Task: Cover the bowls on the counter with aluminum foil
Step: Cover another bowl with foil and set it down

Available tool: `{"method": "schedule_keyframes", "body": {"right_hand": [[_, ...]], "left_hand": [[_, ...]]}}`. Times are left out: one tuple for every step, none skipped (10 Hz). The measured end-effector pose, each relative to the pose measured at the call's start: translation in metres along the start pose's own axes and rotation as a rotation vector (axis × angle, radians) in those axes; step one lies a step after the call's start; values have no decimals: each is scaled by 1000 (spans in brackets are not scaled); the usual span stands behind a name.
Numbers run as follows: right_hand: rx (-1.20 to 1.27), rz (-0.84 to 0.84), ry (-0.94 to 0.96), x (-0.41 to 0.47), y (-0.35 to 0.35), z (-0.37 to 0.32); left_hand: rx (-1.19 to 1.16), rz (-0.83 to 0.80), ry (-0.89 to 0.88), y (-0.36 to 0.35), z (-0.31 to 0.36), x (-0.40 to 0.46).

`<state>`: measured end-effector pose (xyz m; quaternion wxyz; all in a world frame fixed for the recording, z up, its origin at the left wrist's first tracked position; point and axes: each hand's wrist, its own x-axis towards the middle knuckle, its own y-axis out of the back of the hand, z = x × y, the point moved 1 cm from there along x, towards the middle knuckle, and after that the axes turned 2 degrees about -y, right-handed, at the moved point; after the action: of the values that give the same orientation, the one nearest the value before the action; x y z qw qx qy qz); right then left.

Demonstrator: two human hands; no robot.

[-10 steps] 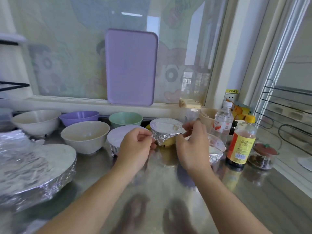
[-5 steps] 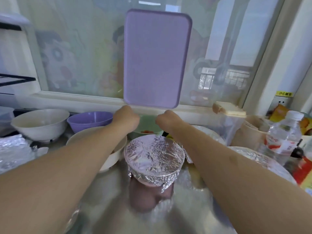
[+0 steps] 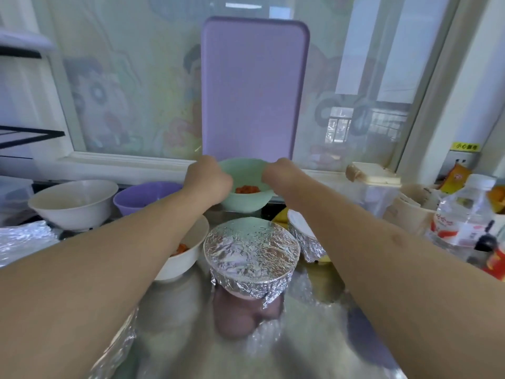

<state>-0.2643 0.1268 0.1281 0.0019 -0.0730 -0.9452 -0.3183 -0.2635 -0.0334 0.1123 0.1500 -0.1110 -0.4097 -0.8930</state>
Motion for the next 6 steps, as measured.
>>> {"method": "schedule_keyframes", "body": {"right_hand": [[121,39,20,-24,30,-8],[166,92,53,-57,66,-4],[126,117,12,-108,97,9],[90,110,-42,-158,118,38],[-95,80,-46,-204,123,74],[-86,101,-103,-262,112,104]], "left_hand": [[-99,88,-43,28,29,-24],[-107,89,-95,52,57,-60],[-51,62,-158,66,75,-106],[-50,36,-207,68,85,-156],[-26,-40,-197,60,85,-210],[-56,-98,-188,43,72,-258]]}}
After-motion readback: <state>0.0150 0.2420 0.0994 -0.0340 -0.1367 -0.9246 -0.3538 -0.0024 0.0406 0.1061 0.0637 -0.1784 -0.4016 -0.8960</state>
